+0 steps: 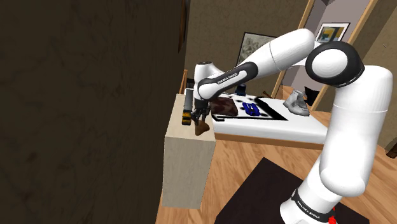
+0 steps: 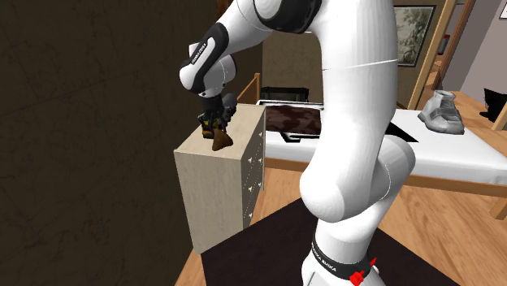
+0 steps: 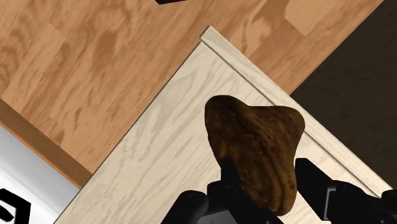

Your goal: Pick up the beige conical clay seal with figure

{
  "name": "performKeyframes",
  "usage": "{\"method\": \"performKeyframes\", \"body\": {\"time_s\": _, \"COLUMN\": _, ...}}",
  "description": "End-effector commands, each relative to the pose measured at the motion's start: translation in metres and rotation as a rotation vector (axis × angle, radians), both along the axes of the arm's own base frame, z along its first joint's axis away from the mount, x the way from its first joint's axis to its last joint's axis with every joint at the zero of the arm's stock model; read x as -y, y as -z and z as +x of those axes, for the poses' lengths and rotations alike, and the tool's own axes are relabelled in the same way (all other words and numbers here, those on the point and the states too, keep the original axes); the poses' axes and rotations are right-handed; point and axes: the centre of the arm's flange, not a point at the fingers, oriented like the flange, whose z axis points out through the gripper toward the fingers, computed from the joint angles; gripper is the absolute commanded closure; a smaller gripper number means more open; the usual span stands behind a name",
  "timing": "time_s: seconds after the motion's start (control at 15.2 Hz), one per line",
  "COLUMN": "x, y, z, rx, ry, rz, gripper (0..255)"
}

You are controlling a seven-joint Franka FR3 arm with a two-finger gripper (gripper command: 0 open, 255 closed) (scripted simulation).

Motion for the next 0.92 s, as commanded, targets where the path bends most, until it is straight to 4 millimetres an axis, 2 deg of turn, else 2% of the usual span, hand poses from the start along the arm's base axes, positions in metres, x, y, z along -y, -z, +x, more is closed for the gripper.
{"method": "performKeyframes", "body": {"time_s": 0.0, "x": 0.000, "y": -0.010, "z": 0.001, "rx": 0.000, "ry": 0.000, "rz": 0.000, "gripper": 255}}
{"method": "performKeyframes", "body": {"time_s": 0.73, "x": 0.000, "y": -0.068, "z": 0.001, "rx": 0.000, "ry": 0.000, "rz": 0.000, "gripper": 255}}
{"method": "performKeyframes", "body": {"time_s": 0.86, "x": 0.000, "y": -0.069, "z": 0.001, "rx": 0.000, "ry": 0.000, "rz": 0.000, "gripper": 255}}
